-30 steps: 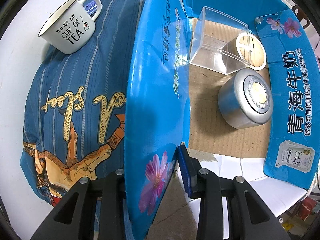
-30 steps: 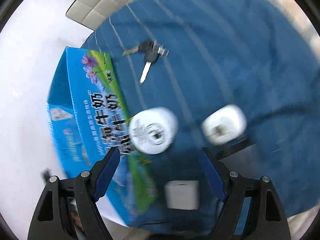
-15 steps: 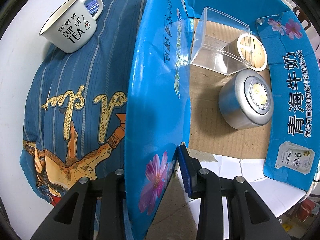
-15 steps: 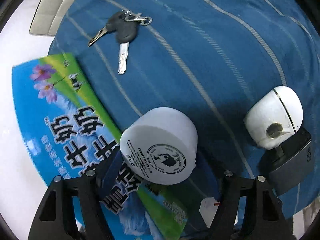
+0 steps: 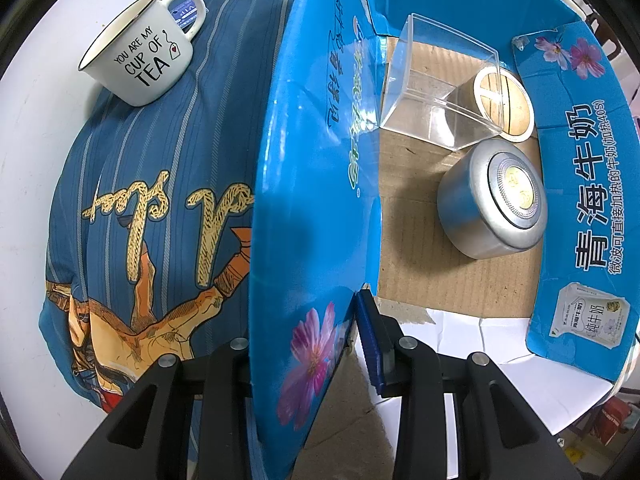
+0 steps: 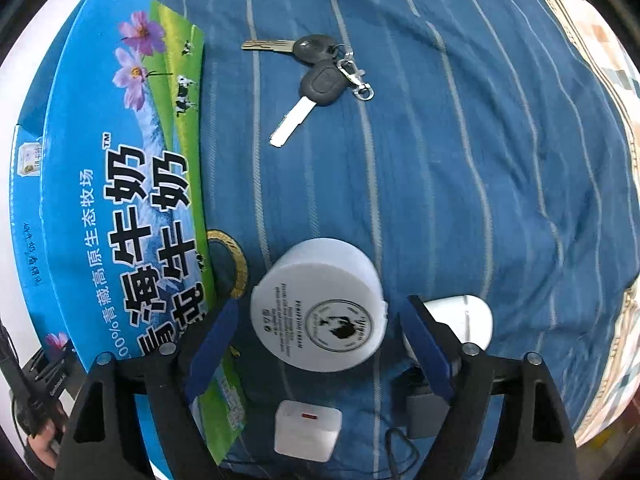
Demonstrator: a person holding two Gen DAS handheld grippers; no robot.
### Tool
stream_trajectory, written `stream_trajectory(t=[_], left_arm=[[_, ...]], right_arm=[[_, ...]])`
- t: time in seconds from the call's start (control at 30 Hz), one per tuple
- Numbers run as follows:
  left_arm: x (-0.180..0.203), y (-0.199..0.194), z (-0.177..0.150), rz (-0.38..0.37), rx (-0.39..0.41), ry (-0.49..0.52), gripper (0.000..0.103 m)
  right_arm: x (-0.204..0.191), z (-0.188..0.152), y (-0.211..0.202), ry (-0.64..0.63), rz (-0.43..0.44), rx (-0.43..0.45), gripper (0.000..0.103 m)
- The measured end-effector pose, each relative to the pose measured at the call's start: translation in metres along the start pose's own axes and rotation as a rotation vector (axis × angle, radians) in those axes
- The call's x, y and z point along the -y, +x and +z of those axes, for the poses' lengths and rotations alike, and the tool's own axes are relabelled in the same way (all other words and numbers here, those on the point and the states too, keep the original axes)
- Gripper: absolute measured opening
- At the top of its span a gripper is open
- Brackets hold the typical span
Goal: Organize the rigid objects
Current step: 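Grasp the white cream jar with the right gripper and lift it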
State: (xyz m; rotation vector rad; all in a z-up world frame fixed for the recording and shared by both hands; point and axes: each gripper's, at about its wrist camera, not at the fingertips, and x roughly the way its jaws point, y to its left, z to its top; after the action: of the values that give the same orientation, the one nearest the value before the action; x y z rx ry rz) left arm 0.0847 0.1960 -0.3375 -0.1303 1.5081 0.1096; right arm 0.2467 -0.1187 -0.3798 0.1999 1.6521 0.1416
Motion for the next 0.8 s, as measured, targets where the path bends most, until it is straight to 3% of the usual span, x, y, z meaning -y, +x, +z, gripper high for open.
stream_trajectory(t=[0.13, 0.2, 0.37, 0.5, 0.8], left_arm=[[0.000, 0.001, 0.000, 0.000, -0.004, -0.006, 0.032], [0.000, 0.001, 0.000, 0.000, -0.005, -0.005, 0.032], [0.000, 0.001, 0.001, -0.001, -0.005, -0.006, 0.032], [0.000, 0.002, 0.001, -0.001, -0.005, -0.006, 0.032], [0.000, 0.002, 0.002, -0.002, -0.004, -0.008, 0.031]], right_arm=[[0.000, -0.011, 0.006, 0.030, 0.005, 0.029, 0.085], [0.003, -0.011, 0.011, 0.040, 0.006, 0.047, 0.073], [-0.001, -0.015, 0.012, 0.009, -0.024, 0.059, 0.073], [0.010, -0.023, -0.001, -0.022, -0.075, 0.059, 0.073], [-0.010, -0.053, -0.071, -0.043, -0.032, 0.141, 0.073]])
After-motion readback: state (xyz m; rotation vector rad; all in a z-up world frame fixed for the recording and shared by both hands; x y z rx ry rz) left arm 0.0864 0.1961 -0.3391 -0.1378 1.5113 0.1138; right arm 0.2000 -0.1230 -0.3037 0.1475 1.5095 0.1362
